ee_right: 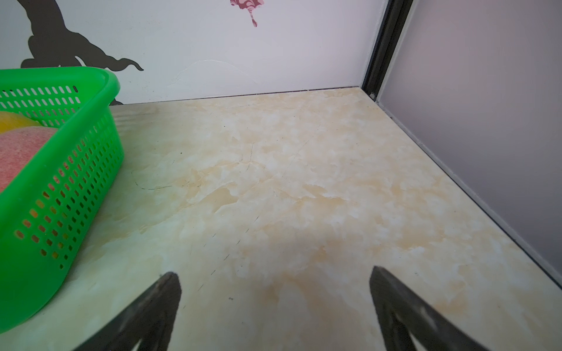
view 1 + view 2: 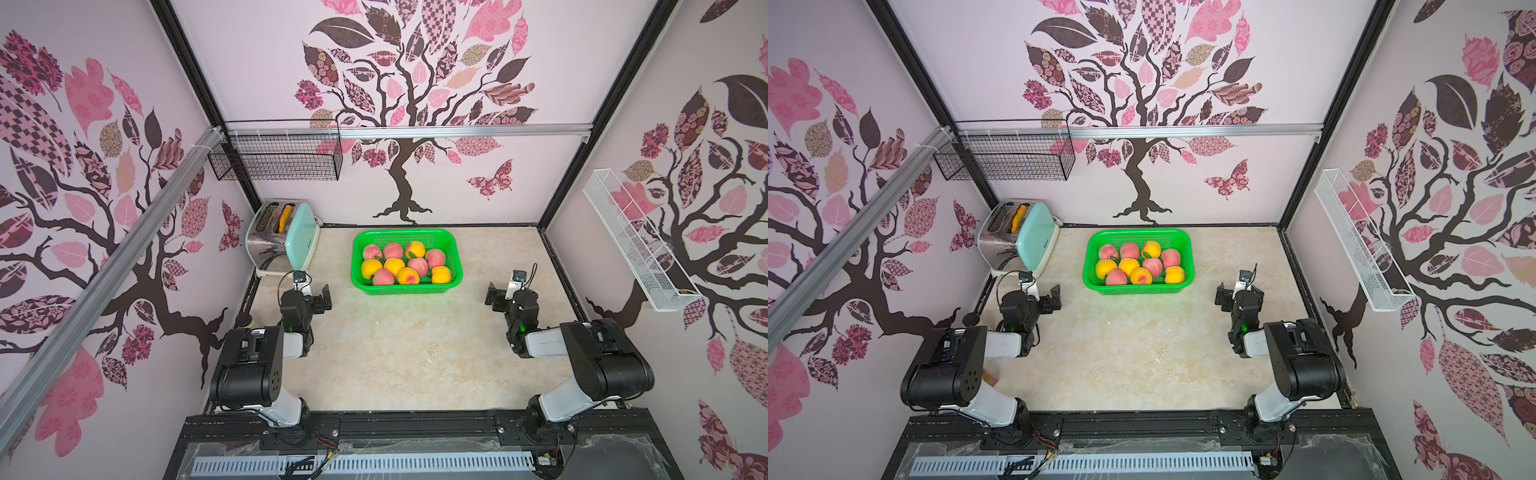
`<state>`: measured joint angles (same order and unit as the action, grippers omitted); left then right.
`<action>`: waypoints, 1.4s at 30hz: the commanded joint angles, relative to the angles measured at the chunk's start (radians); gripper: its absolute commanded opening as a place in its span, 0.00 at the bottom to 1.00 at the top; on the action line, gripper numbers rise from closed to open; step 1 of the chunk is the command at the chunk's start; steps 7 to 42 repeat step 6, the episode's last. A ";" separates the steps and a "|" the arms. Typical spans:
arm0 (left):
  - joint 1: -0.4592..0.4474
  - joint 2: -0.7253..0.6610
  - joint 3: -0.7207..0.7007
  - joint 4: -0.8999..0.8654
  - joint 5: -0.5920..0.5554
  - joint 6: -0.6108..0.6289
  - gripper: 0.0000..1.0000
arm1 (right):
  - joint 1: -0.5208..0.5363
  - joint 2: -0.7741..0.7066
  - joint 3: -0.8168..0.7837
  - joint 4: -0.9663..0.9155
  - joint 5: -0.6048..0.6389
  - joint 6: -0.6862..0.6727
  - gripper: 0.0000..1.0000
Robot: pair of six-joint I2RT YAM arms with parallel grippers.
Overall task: Put the peaches into the basket
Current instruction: Reset both arms
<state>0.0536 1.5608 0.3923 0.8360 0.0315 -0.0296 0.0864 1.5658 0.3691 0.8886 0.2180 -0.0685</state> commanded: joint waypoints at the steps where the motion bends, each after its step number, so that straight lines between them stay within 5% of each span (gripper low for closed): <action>1: 0.004 -0.003 0.000 0.015 0.007 0.004 0.98 | -0.034 -0.012 0.051 -0.072 -0.080 0.010 1.00; 42: 0.005 -0.004 0.000 0.014 0.011 0.004 0.98 | -0.034 -0.015 0.042 -0.054 -0.075 0.008 1.00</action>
